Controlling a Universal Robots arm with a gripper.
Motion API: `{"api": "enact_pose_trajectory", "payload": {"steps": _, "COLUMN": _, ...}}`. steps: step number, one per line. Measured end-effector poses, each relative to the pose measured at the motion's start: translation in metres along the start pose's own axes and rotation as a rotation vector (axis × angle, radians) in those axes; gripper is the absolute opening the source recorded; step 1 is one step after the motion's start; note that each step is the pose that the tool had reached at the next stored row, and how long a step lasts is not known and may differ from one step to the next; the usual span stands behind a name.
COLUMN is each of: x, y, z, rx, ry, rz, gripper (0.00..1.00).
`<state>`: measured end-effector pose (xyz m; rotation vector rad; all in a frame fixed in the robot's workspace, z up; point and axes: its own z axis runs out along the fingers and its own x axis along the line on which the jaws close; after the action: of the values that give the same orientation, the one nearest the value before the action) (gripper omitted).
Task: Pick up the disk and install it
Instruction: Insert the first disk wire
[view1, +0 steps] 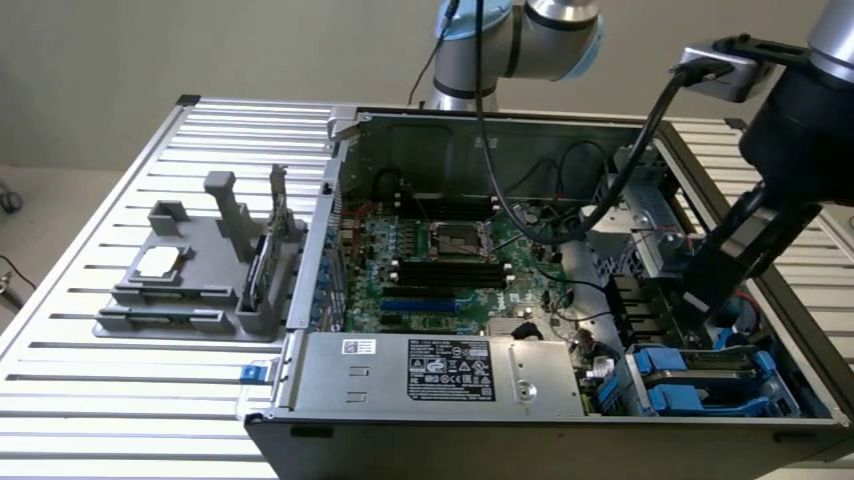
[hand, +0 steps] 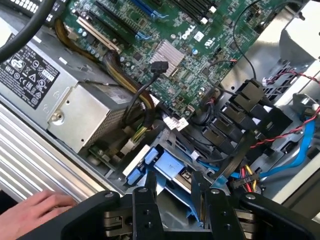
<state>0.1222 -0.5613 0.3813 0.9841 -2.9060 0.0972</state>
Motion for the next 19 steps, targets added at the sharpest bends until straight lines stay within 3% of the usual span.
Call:
{"api": "enact_pose_trajectory", "payload": {"steps": 4, "x": -0.0002, "y": -0.0001, "z": 0.0006, "rx": -0.0313, "ry": -0.0264, "rz": 0.029, "gripper": 0.41}}
{"api": "enact_pose_trajectory", "payload": {"steps": 7, "x": -0.0003, "y": 0.0000, "z": 0.0009, "rx": -0.0412, "ry": -0.0354, "rz": 0.056, "gripper": 0.41}}
{"api": "enact_pose_trajectory", "payload": {"steps": 12, "x": -0.0003, "y": 0.0000, "z": 0.0015, "rx": -0.0423, "ry": -0.0401, "rz": 0.111, "gripper": 0.41}}
{"api": "enact_pose_trajectory", "payload": {"steps": 19, "x": -0.0004, "y": 0.0002, "z": 0.0019, "rx": -0.0324, "ry": -0.0600, "rz": 0.182, "gripper": 0.41}}
